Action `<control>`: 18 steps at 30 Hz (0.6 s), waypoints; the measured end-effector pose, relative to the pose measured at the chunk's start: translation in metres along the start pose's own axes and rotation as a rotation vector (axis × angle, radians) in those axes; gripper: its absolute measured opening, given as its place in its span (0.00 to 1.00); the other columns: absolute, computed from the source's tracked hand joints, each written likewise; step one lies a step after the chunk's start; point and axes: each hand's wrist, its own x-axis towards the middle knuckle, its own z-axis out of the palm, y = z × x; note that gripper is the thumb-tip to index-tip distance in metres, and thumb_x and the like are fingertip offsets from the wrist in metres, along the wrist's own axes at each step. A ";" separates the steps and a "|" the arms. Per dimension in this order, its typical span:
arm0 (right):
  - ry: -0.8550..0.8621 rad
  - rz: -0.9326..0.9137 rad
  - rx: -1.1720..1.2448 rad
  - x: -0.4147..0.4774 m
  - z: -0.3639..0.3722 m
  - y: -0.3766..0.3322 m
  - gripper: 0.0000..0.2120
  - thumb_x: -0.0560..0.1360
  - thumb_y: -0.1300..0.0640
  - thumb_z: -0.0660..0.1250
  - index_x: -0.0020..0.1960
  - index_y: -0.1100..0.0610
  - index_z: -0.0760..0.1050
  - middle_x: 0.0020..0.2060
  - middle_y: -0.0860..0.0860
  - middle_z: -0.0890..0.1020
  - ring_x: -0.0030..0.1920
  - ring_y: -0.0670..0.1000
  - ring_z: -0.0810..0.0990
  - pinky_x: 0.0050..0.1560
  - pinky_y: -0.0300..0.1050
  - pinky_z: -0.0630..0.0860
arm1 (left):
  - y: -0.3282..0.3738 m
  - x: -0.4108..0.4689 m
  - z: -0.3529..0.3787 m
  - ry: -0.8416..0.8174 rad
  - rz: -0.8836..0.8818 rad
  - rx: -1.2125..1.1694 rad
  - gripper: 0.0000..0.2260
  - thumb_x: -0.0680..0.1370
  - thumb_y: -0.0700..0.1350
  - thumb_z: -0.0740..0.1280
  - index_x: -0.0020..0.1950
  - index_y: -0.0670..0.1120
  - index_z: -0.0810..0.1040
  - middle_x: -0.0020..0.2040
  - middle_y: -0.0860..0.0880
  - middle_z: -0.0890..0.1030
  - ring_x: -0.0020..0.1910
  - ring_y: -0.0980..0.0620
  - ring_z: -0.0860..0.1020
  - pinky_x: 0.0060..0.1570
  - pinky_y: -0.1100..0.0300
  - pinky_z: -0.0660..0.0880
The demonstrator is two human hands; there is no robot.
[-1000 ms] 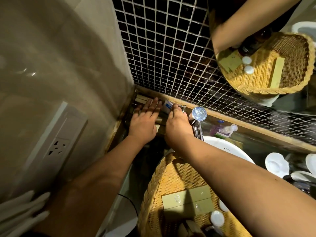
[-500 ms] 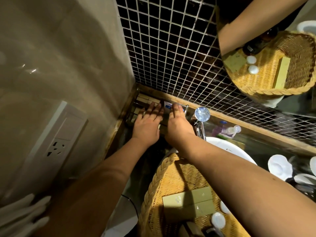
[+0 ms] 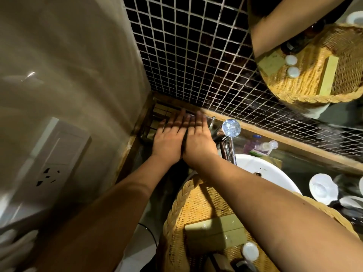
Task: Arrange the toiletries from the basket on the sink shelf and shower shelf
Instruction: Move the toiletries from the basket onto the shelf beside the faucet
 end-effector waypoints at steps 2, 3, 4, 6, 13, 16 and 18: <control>0.015 0.025 0.006 -0.002 0.000 -0.001 0.40 0.79 0.44 0.50 0.78 0.70 0.39 0.77 0.68 0.50 0.76 0.70 0.39 0.74 0.65 0.38 | 0.001 0.001 0.002 -0.005 -0.002 0.006 0.43 0.74 0.56 0.70 0.81 0.53 0.47 0.82 0.50 0.50 0.80 0.47 0.51 0.76 0.47 0.48; 0.006 0.021 0.008 -0.003 0.000 -0.001 0.39 0.80 0.45 0.50 0.77 0.69 0.39 0.77 0.69 0.50 0.76 0.71 0.40 0.74 0.66 0.38 | 0.002 0.002 0.002 -0.007 -0.007 0.008 0.42 0.74 0.56 0.69 0.81 0.53 0.48 0.82 0.49 0.51 0.80 0.47 0.51 0.76 0.47 0.48; -0.010 0.014 0.013 -0.004 0.000 -0.001 0.38 0.80 0.45 0.50 0.77 0.69 0.39 0.77 0.69 0.50 0.76 0.71 0.41 0.73 0.66 0.38 | 0.003 0.002 0.002 -0.013 -0.009 0.009 0.41 0.74 0.56 0.69 0.81 0.53 0.50 0.82 0.49 0.52 0.80 0.47 0.52 0.76 0.48 0.48; -0.026 0.013 0.023 -0.004 0.000 0.000 0.37 0.81 0.47 0.49 0.77 0.69 0.38 0.77 0.69 0.50 0.77 0.70 0.42 0.74 0.67 0.38 | 0.004 0.002 0.001 -0.012 -0.003 0.015 0.38 0.75 0.55 0.67 0.81 0.51 0.53 0.81 0.47 0.55 0.79 0.46 0.55 0.77 0.48 0.49; -0.082 0.113 0.418 -0.017 -0.018 0.011 0.35 0.81 0.48 0.57 0.79 0.66 0.47 0.78 0.63 0.52 0.78 0.61 0.47 0.77 0.54 0.51 | -0.001 -0.007 -0.027 0.001 -0.033 0.087 0.30 0.76 0.54 0.65 0.77 0.52 0.63 0.74 0.47 0.70 0.71 0.42 0.68 0.69 0.43 0.62; -0.035 0.085 0.432 -0.039 -0.026 0.016 0.34 0.83 0.50 0.55 0.80 0.63 0.43 0.80 0.59 0.45 0.79 0.56 0.44 0.76 0.49 0.46 | -0.001 -0.013 -0.044 0.023 -0.074 0.088 0.32 0.75 0.59 0.63 0.78 0.51 0.63 0.75 0.47 0.69 0.76 0.42 0.62 0.68 0.41 0.64; 0.011 0.072 0.391 -0.058 -0.031 0.019 0.33 0.83 0.48 0.52 0.80 0.63 0.42 0.80 0.58 0.44 0.79 0.56 0.43 0.76 0.48 0.44 | 0.004 -0.019 -0.055 0.054 -0.062 0.084 0.35 0.76 0.62 0.62 0.80 0.52 0.58 0.79 0.48 0.64 0.78 0.43 0.57 0.72 0.39 0.59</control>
